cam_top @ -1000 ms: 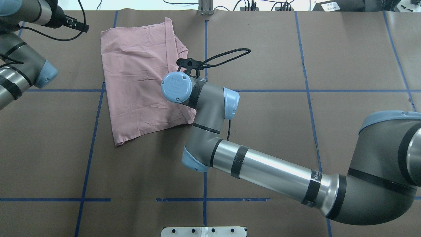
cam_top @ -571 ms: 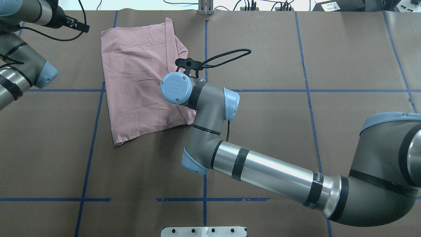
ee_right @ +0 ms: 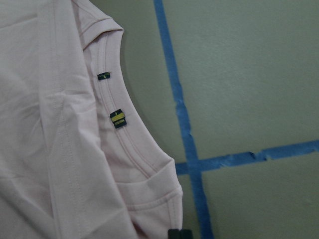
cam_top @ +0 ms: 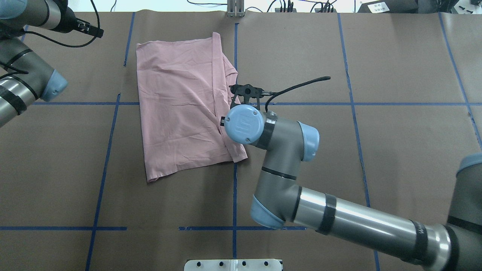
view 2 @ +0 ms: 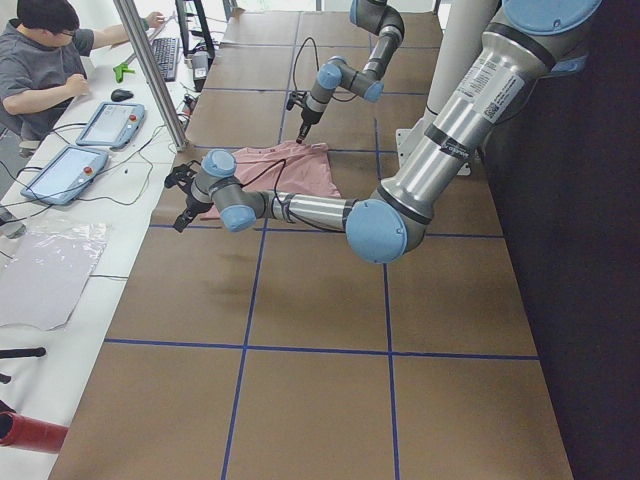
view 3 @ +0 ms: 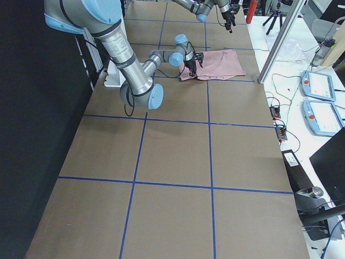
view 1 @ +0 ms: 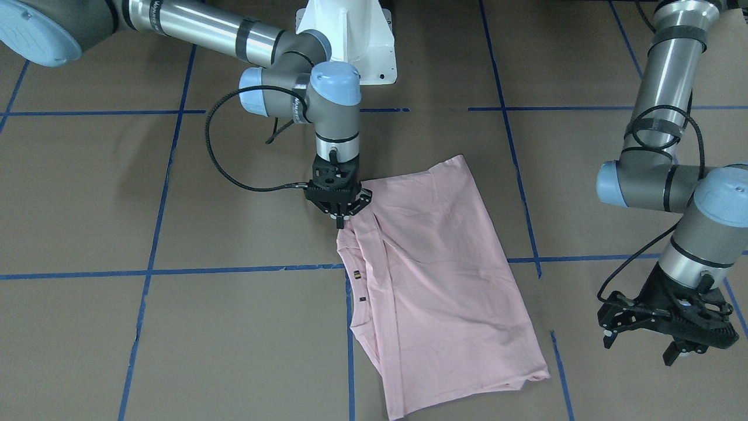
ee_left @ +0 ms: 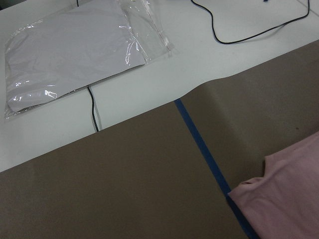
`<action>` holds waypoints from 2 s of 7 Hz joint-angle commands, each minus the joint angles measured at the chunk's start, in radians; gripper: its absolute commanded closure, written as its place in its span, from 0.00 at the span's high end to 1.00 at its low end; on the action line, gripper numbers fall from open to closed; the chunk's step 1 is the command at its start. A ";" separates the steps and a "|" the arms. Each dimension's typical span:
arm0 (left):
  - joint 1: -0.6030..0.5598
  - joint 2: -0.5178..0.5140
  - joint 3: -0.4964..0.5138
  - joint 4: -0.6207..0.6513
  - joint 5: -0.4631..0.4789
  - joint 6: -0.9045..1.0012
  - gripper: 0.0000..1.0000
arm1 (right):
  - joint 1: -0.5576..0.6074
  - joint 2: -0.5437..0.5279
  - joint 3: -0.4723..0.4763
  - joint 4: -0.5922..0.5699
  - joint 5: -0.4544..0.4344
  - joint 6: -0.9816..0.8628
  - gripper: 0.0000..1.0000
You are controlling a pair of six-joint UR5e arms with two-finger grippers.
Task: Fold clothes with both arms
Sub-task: 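Pull the shirt toward the robot with the right gripper while the left returns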
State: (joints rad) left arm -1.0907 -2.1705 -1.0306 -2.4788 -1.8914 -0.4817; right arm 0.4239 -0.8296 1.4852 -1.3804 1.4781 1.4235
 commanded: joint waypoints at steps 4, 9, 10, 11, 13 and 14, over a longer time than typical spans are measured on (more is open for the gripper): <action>0.008 0.000 -0.016 0.000 0.000 -0.038 1.00 | -0.174 -0.353 0.382 -0.029 -0.155 0.003 0.86; 0.214 0.214 -0.418 0.023 -0.034 -0.487 1.00 | -0.183 -0.427 0.495 0.030 -0.179 0.006 1.00; 0.291 0.315 -0.572 0.044 0.001 -0.571 1.00 | -0.186 -0.425 0.495 0.037 -0.179 0.006 1.00; 0.373 0.410 -0.721 0.078 0.033 -0.668 1.00 | -0.186 -0.419 0.494 0.037 -0.179 0.006 1.00; 0.605 0.491 -0.856 0.104 0.214 -0.910 1.00 | -0.188 -0.414 0.492 0.037 -0.180 0.006 1.00; 0.708 0.486 -0.903 0.186 0.301 -1.021 1.00 | -0.188 -0.414 0.491 0.037 -0.180 0.008 1.00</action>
State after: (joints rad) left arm -0.5099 -1.6954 -1.8698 -2.3629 -1.6934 -1.3678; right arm 0.2366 -1.2449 1.9768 -1.3439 1.2982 1.4301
